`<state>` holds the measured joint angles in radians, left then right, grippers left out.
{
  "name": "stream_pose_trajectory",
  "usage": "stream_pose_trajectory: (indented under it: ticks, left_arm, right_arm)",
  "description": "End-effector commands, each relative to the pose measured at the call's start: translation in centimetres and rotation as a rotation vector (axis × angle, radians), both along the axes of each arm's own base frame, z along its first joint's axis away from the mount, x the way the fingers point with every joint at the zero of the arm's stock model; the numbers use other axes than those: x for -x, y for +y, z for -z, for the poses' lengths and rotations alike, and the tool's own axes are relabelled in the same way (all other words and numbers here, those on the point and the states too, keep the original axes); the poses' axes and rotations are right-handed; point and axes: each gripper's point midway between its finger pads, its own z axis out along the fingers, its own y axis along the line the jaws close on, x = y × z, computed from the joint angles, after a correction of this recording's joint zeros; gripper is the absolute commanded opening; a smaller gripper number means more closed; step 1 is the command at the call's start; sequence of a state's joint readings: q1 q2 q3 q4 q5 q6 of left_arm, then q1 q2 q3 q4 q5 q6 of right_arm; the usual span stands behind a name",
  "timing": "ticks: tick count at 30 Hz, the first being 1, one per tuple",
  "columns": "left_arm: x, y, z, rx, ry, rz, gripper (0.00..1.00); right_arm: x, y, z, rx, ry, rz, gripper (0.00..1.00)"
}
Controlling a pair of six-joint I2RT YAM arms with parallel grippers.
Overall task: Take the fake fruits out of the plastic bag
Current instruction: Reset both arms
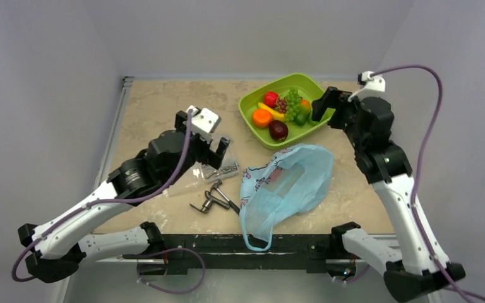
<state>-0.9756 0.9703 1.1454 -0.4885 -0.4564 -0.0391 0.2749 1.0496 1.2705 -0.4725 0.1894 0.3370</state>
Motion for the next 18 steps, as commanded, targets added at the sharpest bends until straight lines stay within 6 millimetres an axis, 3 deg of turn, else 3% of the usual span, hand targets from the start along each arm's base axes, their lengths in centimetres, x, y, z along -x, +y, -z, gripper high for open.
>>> stream_pose_trajectory:
  ticks: [1, 6, 9, 12, 18]
  left_arm:
    - [2.4, 2.1, -7.6, 0.174, -0.094, 0.045, 0.95]
    - [5.4, 5.8, -11.2, 0.358, -0.121, 0.037, 0.95]
    - [6.9, 7.5, -12.1, 0.445, -0.131, 0.04, 0.95]
    - [8.0, 7.9, -12.4, 0.476, -0.121, 0.075, 0.95]
    - [8.5, 8.5, -12.1, 0.486, -0.079, 0.065, 0.95]
  right_arm:
    - [4.7, -0.4, -2.2, 0.016, -0.109, -0.076, 0.99]
    - [9.5, -1.9, -5.7, -0.031, -0.255, -0.06, 0.99]
    - [11.4, -2.3, -7.5, -0.052, -0.318, -0.064, 0.99]
    - [13.4, -2.4, -9.2, -0.085, -0.405, -0.083, 0.99]
    - [14.3, -4.0, -9.6, -0.149, -0.446, 0.005, 0.99]
